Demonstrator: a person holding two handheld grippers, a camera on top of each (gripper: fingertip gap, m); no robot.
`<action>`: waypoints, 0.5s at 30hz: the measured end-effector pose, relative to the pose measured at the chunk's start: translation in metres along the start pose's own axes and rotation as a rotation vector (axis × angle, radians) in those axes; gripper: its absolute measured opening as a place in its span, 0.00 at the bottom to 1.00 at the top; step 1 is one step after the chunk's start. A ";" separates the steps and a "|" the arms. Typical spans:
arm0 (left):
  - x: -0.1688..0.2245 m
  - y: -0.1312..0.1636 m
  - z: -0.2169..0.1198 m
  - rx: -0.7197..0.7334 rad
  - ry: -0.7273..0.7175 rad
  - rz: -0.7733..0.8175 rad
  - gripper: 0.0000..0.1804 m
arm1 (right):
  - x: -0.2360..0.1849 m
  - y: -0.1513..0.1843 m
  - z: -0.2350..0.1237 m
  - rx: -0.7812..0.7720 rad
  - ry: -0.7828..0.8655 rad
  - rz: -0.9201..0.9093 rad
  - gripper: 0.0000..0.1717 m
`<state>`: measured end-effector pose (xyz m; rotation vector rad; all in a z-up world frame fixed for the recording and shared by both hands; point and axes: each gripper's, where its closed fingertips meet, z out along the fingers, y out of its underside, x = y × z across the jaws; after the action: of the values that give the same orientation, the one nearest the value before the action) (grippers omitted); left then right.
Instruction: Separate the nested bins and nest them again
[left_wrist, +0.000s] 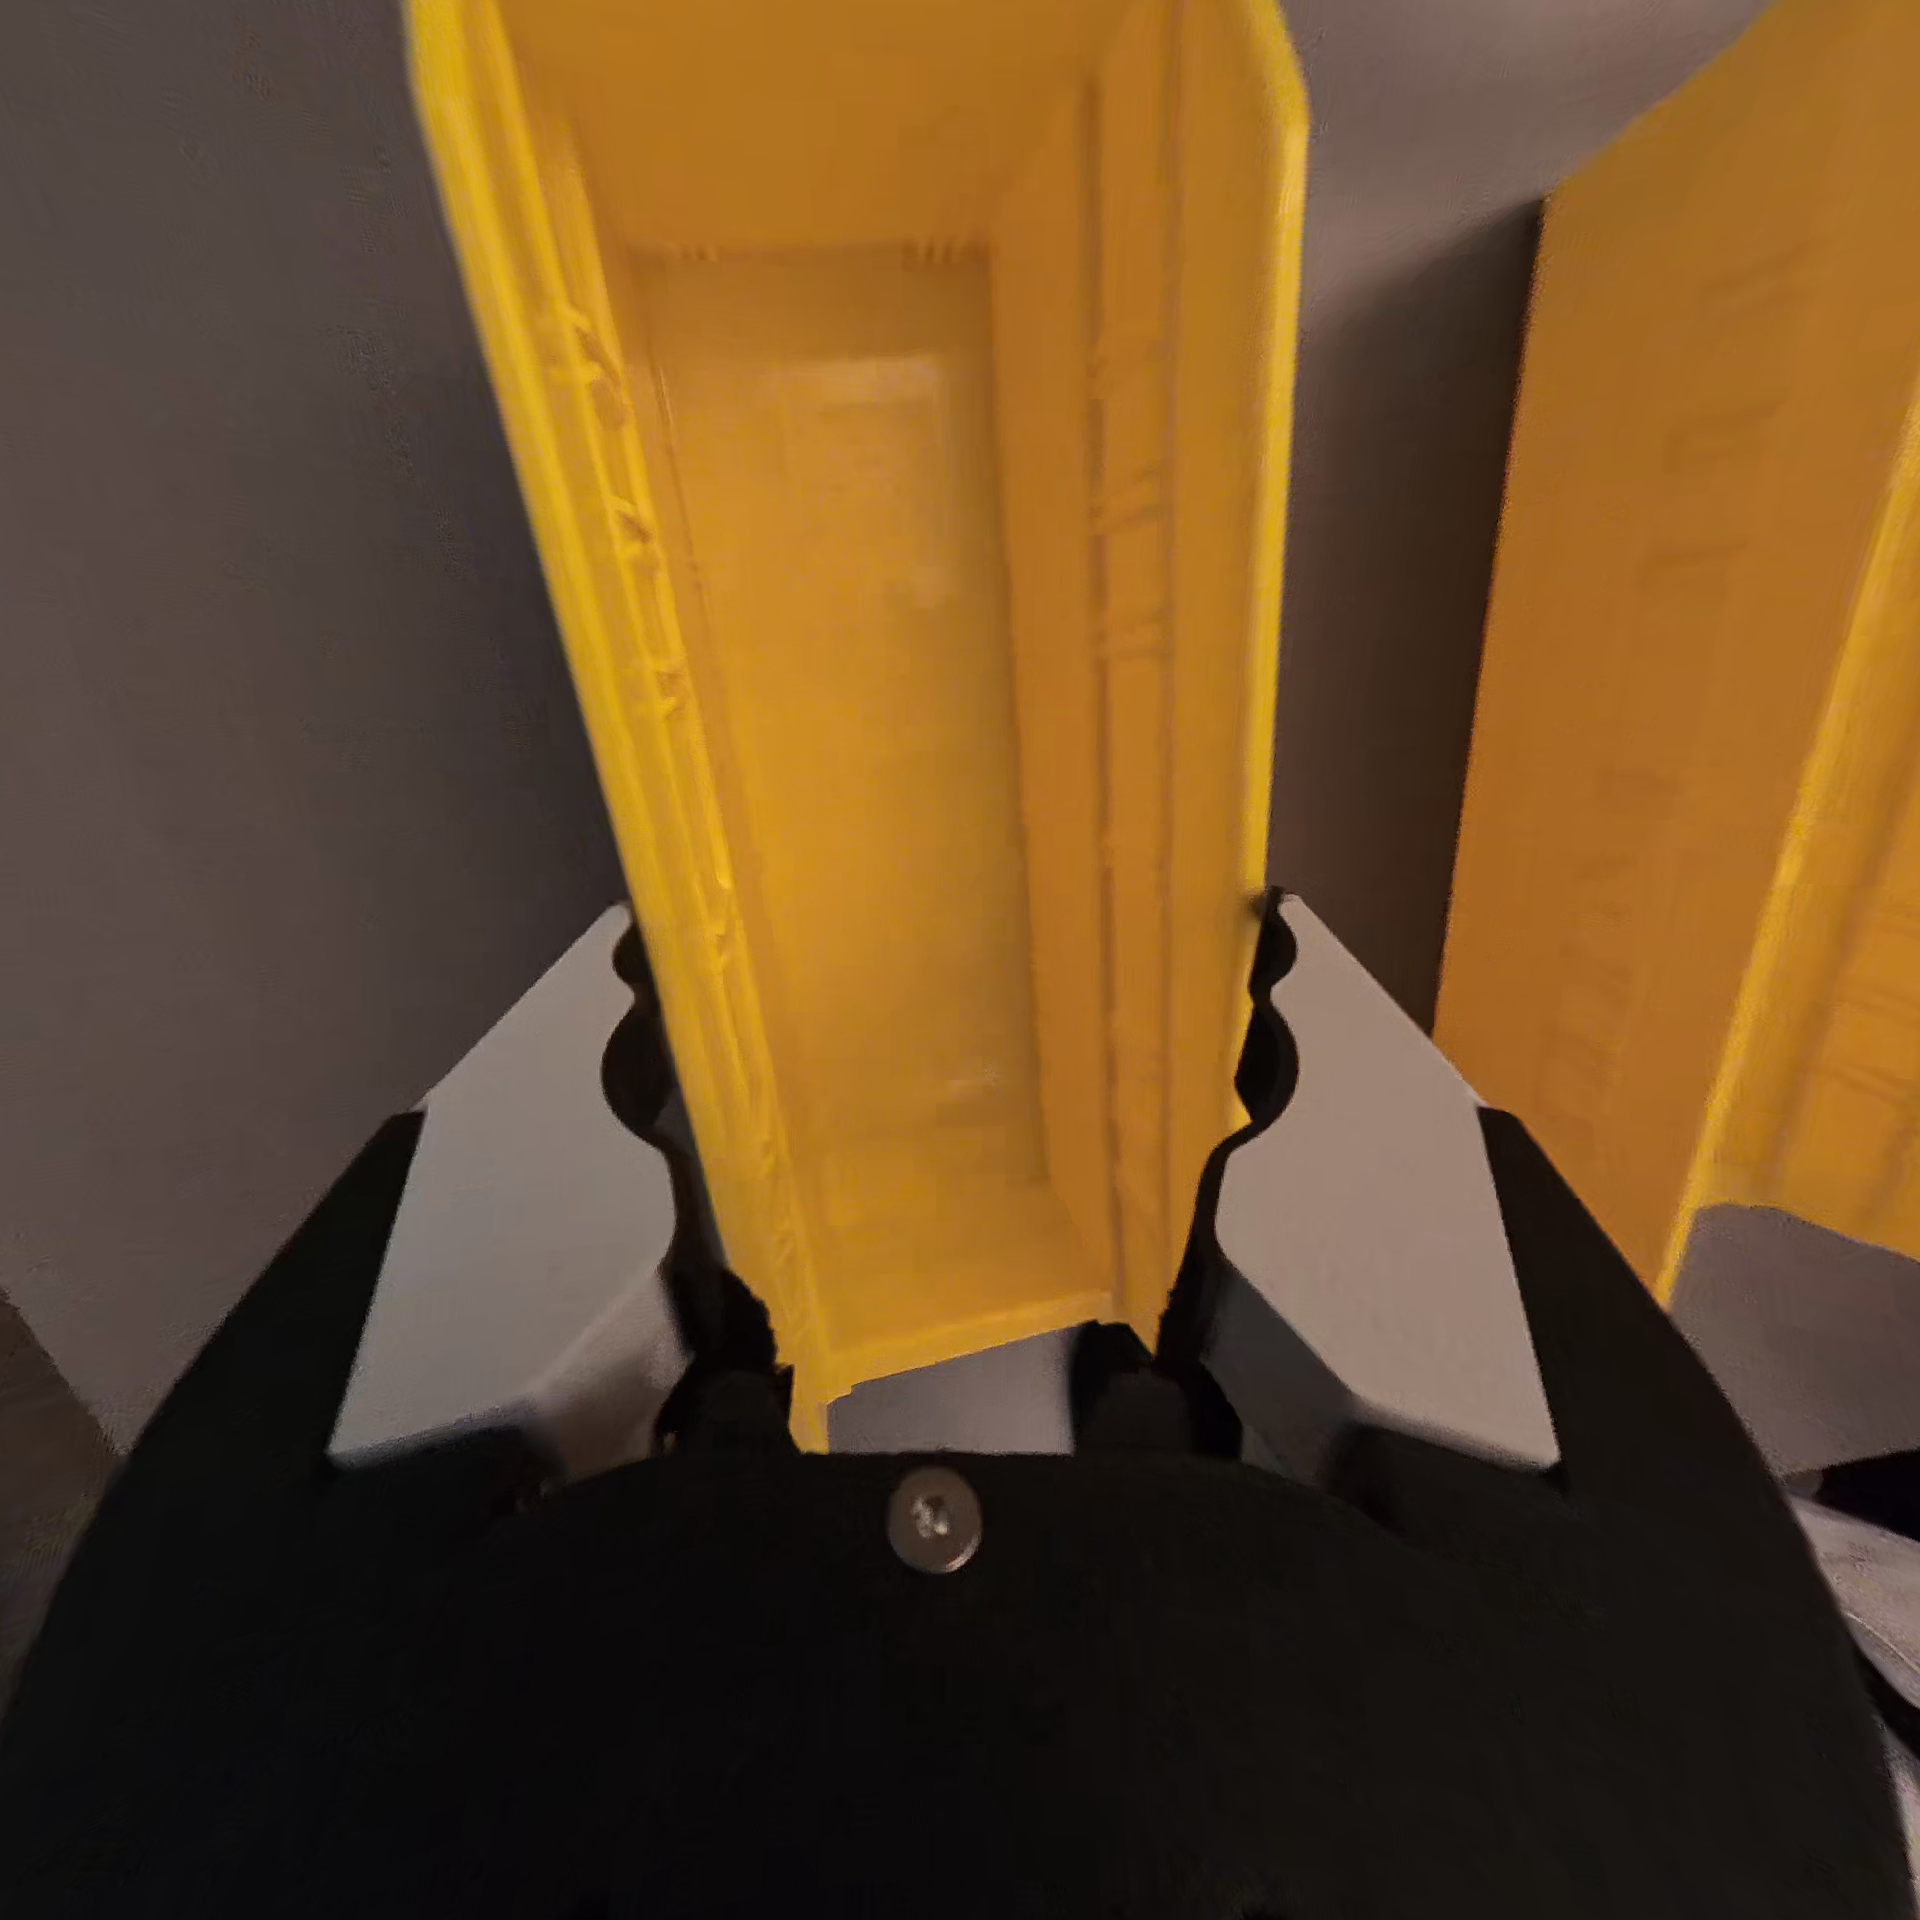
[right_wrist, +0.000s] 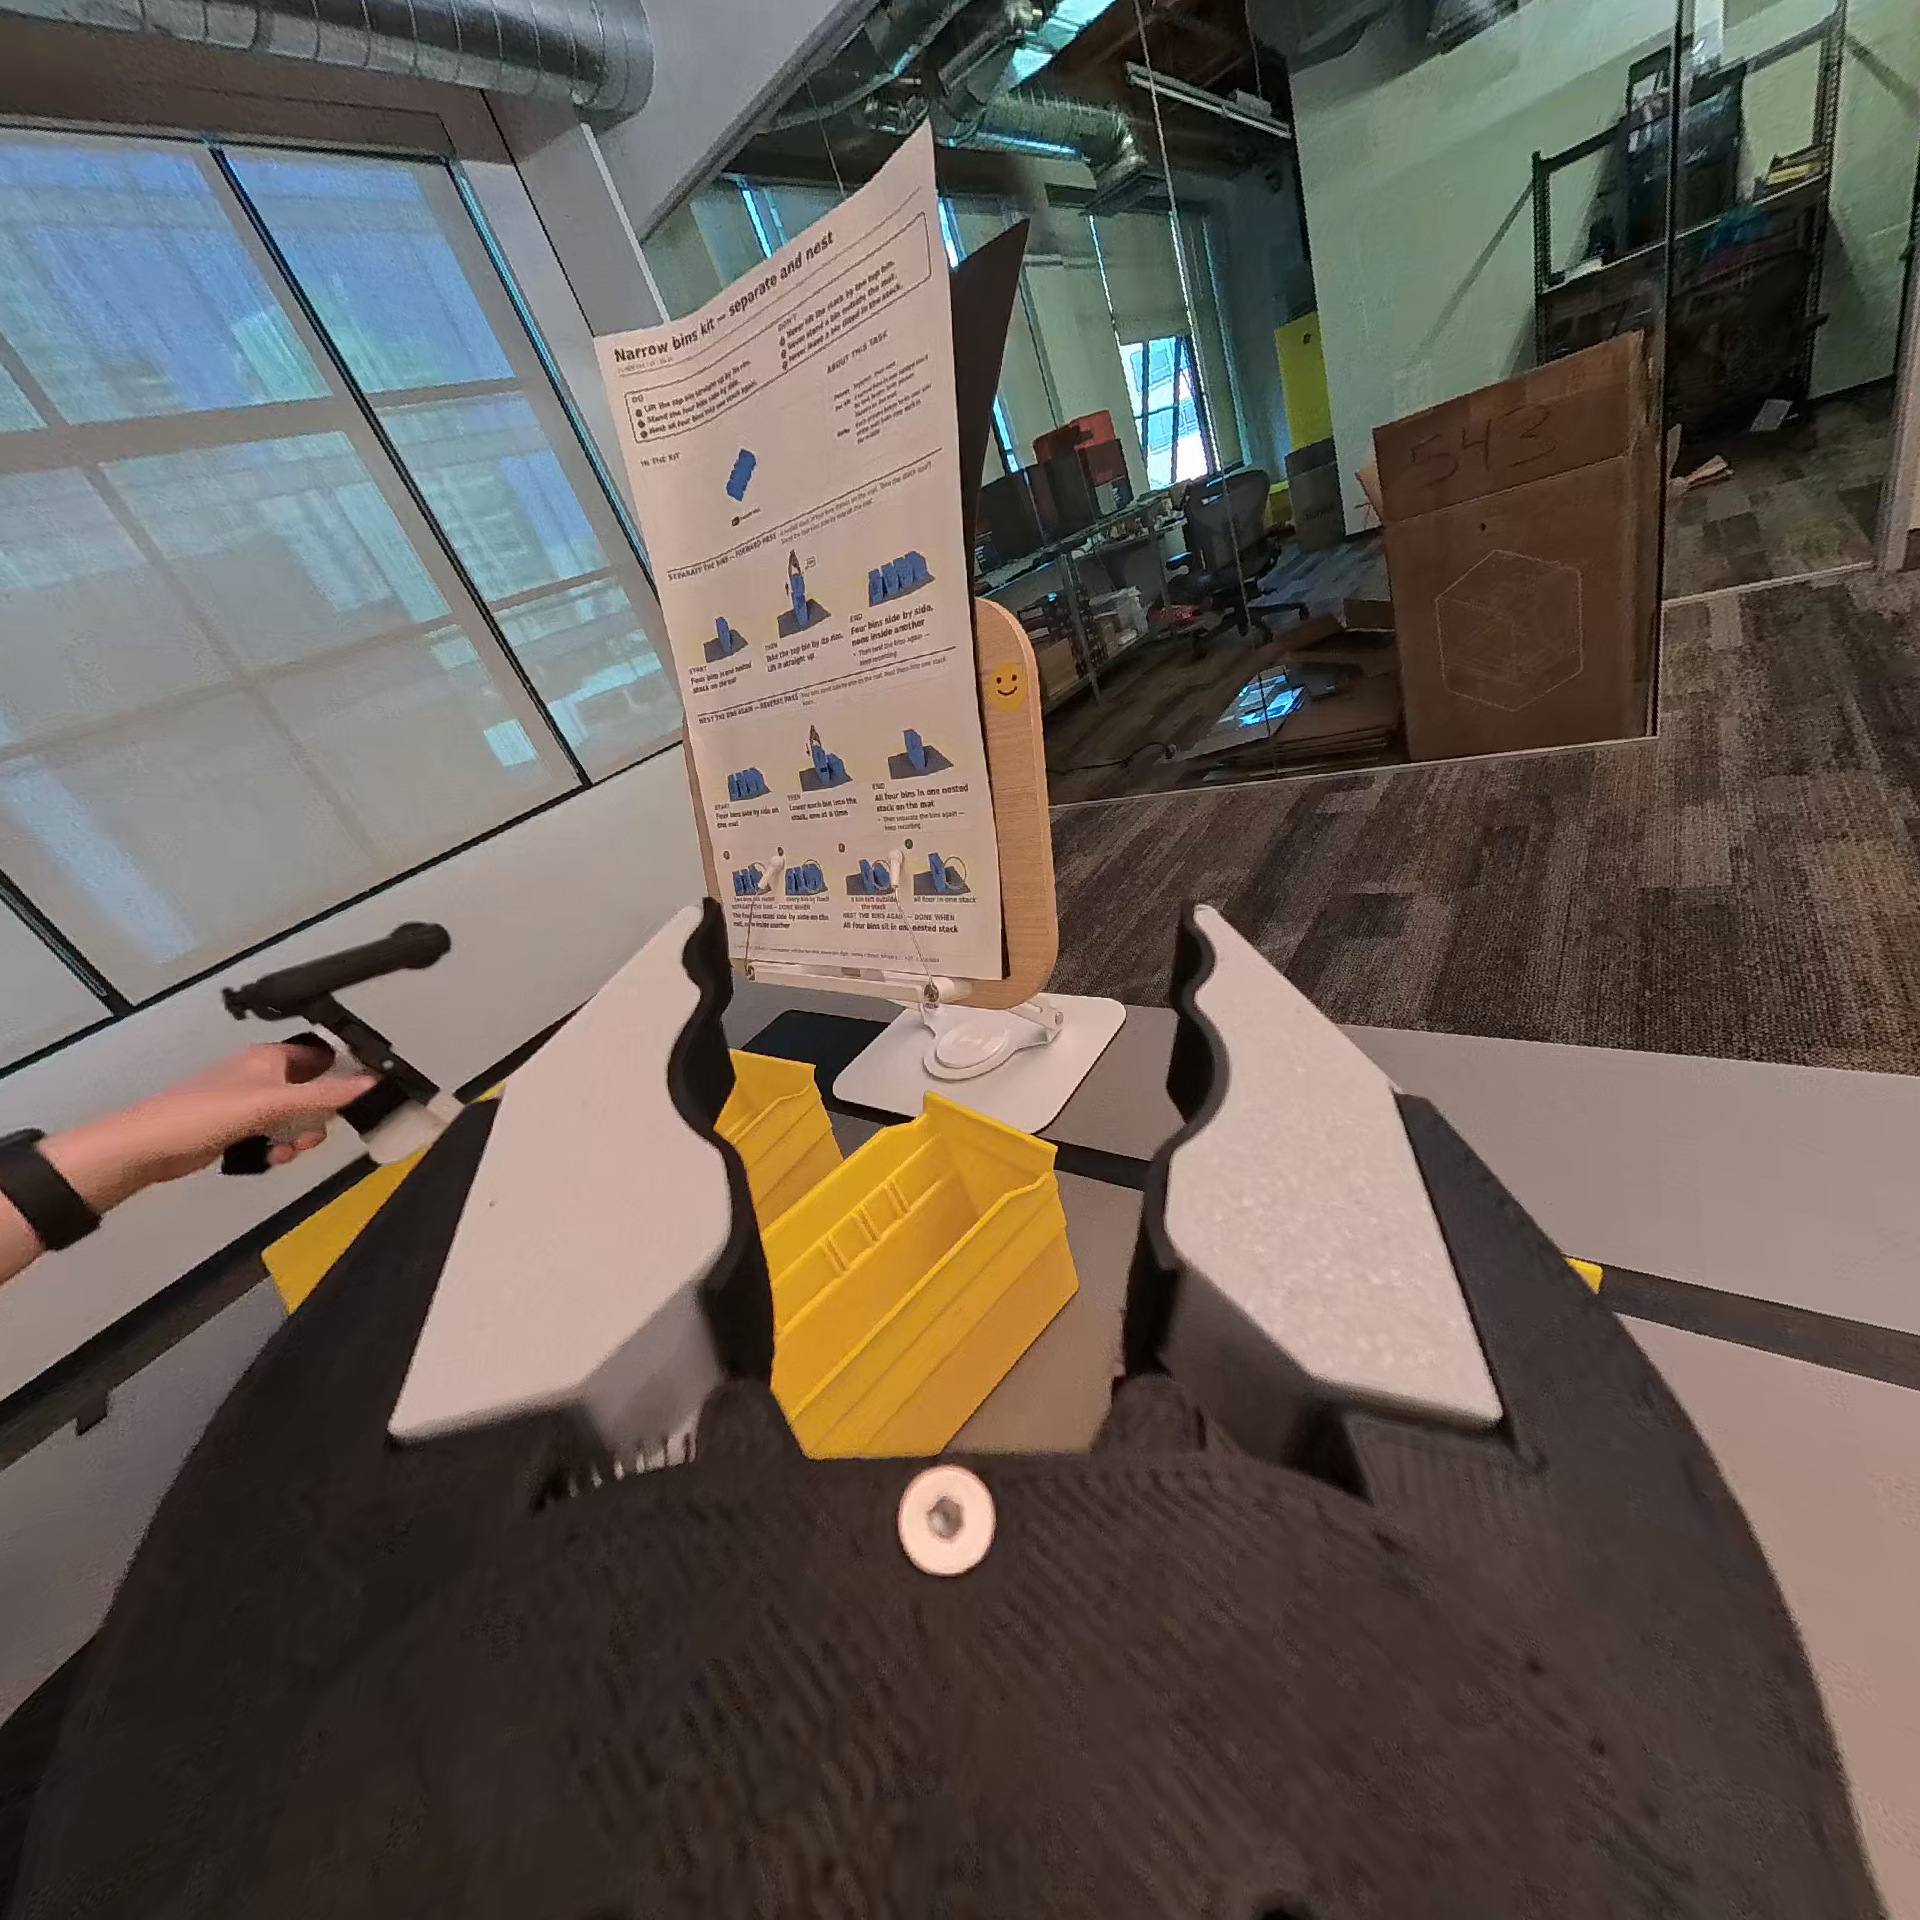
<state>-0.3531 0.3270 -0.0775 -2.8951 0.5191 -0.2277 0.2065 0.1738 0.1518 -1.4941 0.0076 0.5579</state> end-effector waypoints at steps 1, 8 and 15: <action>0.000 -0.004 -0.009 0.026 -0.005 0.009 0.58 | 0.000 0.000 0.000 -0.001 0.002 -0.002 0.50; -0.001 -0.017 -0.060 0.223 -0.029 0.067 0.40 | -0.009 0.010 0.007 -0.052 -0.006 -0.029 0.50; 0.084 -0.048 -0.180 0.881 0.408 0.125 0.32 | -0.033 0.020 0.014 -0.117 -0.032 -0.089 0.50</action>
<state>-0.2927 0.3129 0.1171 -1.9523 0.4890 -0.8035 0.1656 0.1752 0.1461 -1.5914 -0.1175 0.5178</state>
